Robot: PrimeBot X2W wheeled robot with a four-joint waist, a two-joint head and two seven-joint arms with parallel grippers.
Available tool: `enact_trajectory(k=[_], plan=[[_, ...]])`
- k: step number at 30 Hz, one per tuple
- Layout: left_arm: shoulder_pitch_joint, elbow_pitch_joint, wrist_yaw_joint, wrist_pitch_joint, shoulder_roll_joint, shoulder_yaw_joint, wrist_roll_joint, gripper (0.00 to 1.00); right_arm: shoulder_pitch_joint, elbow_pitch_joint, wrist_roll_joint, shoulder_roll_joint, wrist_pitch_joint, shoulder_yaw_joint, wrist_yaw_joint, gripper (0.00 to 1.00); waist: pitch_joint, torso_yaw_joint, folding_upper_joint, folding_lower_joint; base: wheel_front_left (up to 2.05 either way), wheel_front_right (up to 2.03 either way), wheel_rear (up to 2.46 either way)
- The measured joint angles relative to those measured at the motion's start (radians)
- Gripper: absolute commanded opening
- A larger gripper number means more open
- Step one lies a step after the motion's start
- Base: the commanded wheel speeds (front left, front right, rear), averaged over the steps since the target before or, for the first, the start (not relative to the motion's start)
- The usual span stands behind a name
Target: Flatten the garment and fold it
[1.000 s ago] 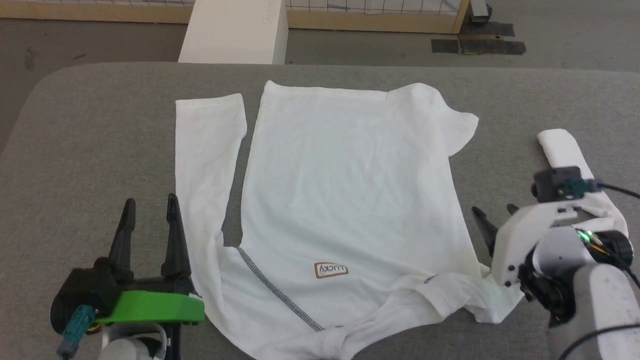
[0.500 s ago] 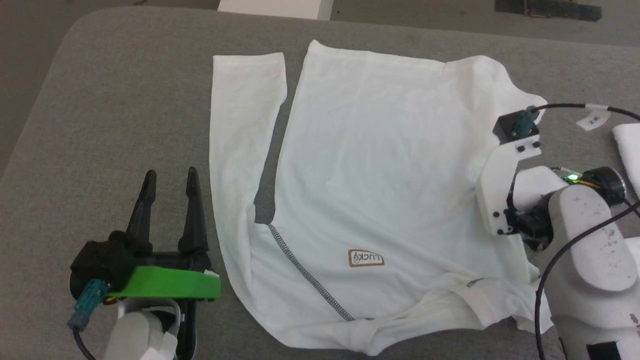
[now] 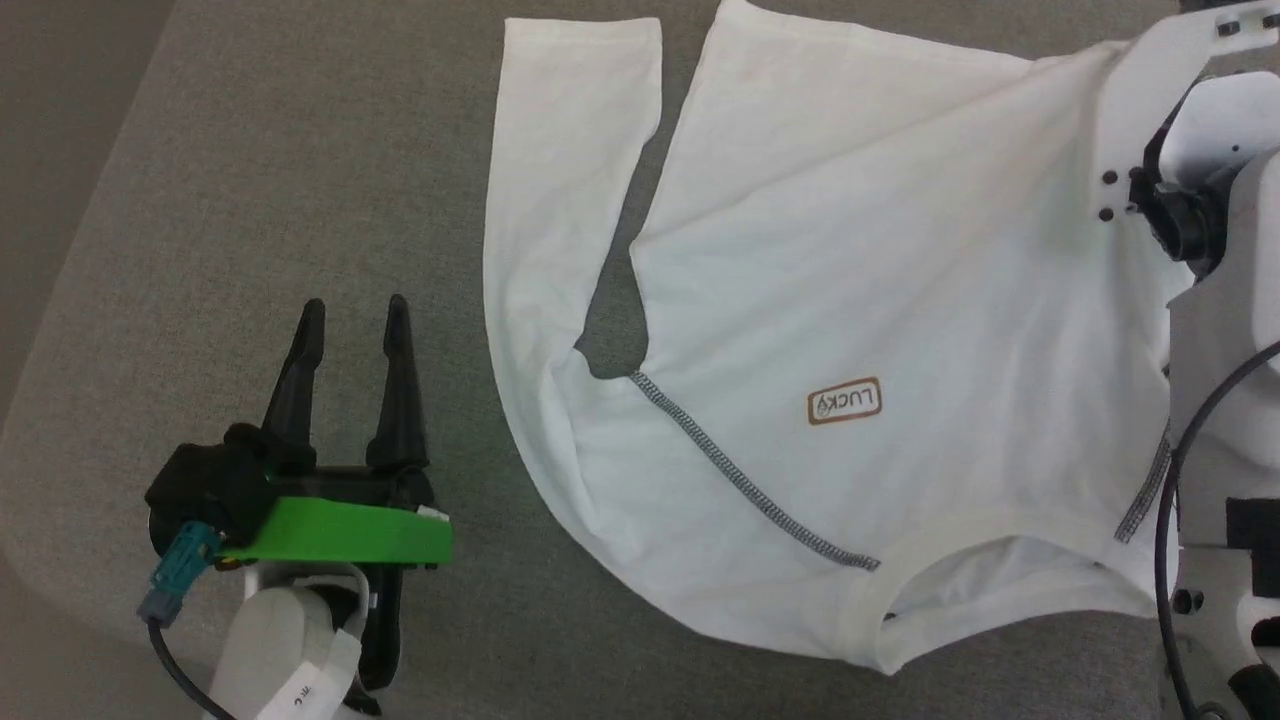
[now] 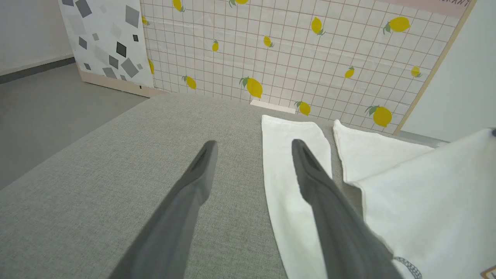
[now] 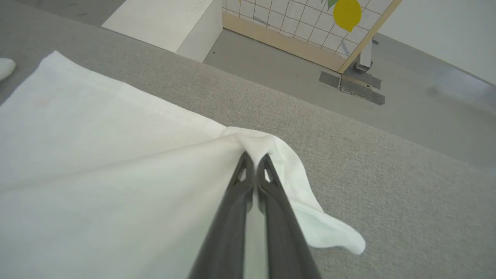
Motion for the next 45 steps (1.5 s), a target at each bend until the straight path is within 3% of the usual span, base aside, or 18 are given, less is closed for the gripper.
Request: enact_trajectory(k=[2,3,4,8,14,19,22,29,32,40,45], plan=[[-0.006,0.005,-0.003,0.0,0.0,-0.004,0.0,1.0,-0.017,0.025,-0.036,0.007,-0.039,-0.022,0.0,0.01,0.008,0.006,0.0,0.0,0.0,0.0,0.0],[-0.008,0.007,-0.003,0.0,0.0,-0.005,0.0,1.0,-0.019,0.042,-0.044,0.012,-0.048,-0.038,0.0,0.67,0.008,0.007,0.0,0.0001,0.0,0.0,0.0],[-0.008,0.009,-0.003,0.0,0.0,-0.006,0.0,1.0,-0.019,0.055,-0.05,0.016,-0.055,-0.046,0.0,1.0,0.006,0.007,0.0,0.0001,0.0,0.0,0.0],[-0.008,0.017,-0.004,0.0,-0.001,-0.009,0.002,1.0,-0.02,0.077,-0.027,0.025,-0.135,-0.067,0.0,1.0,-0.013,0.002,0.0,0.0001,0.0,0.0,0.0],[0.015,0.029,-0.008,0.0,-0.001,0.003,0.022,1.0,0.045,0.011,0.13,0.036,-0.317,-0.011,0.0,1.0,-0.079,-0.023,0.0,0.0001,0.0,0.0,0.0],[0.069,0.039,-0.009,0.0,-0.001,0.008,0.031,1.0,0.285,-0.165,0.279,0.035,-0.37,0.038,0.0,1.0,-0.163,-0.064,0.0,0.0,0.0,0.0,0.0],[0.092,0.037,-0.007,0.0,-0.001,0.011,0.031,1.0,0.43,-0.274,0.304,0.031,-0.382,0.056,0.0,1.0,-0.201,-0.088,0.0,-0.0001,0.0,0.0,0.0],[0.132,0.04,-0.006,0.023,-0.001,0.001,0.027,1.0,0.719,-0.421,0.384,0.044,-0.416,-0.007,0.0,1.0,-0.265,-0.152,0.0,-0.0001,0.0,0.0,0.0],[0.148,0.053,-0.005,0.103,-0.001,-0.023,-0.002,1.0,0.793,-0.446,0.449,0.044,-0.43,-0.053,0.0,1.0,-0.287,-0.17,0.0,-0.0001,0.0,0.0,0.0],[0.217,0.097,0.158,0.598,-0.002,-0.108,-0.174,1.0,0.857,-0.493,0.473,0.045,-0.444,-0.118,0.0,1.0,-0.305,-0.204,0.0,-0.0001,0.0,0.0,0.0],[0.215,0.094,0.179,0.697,-0.003,-0.155,-0.181,1.0,0.856,-0.509,0.475,0.045,-0.446,-0.125,0.0,1.0,-0.285,-0.209,0.0,-0.0001,0.0,0.0,0.0]])
